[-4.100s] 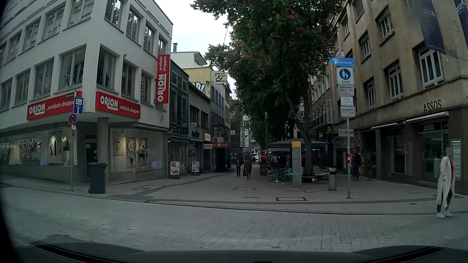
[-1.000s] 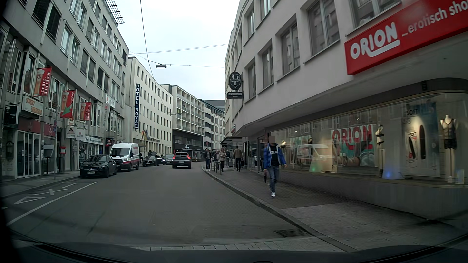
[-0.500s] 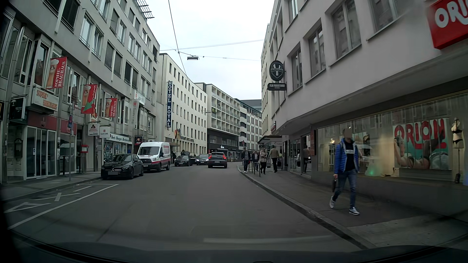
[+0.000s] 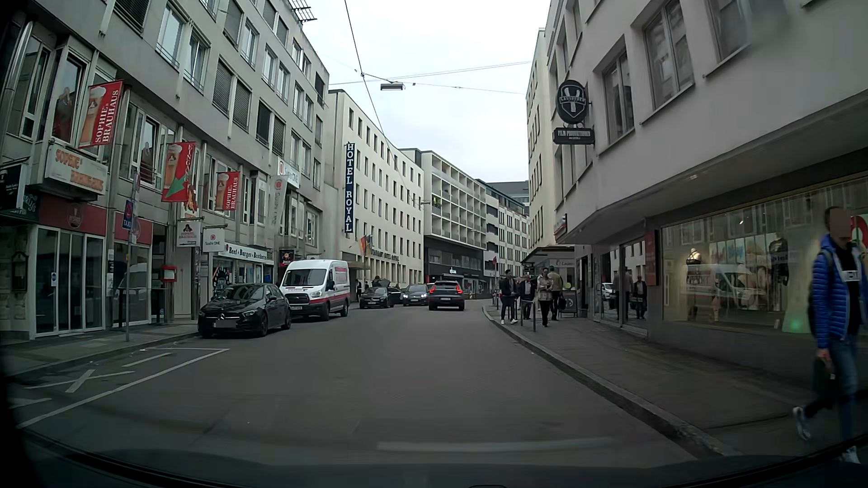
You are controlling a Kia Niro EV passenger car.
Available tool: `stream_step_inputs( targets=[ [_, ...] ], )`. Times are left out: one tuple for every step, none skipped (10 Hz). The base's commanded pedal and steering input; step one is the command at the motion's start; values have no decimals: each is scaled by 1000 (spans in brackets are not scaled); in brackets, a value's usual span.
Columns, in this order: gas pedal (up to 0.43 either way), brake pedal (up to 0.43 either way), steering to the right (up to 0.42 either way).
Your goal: Follow the waypoints while adhering to traffic rules and regulations
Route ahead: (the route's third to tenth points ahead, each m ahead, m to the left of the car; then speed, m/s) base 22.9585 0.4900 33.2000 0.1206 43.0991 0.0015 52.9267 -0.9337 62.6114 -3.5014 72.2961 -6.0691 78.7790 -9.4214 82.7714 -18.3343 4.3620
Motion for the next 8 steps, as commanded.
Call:
stream_step_inputs(
  targets=[
    [98, 0, -94],
    [98, 0, -70],
    [98, 0, -45],
    [98, 0, -23],
    [98, 0, -5],
    [98, 0, 6],
    [110, 0, 10],
    [110, 0, 12]
  ],
)
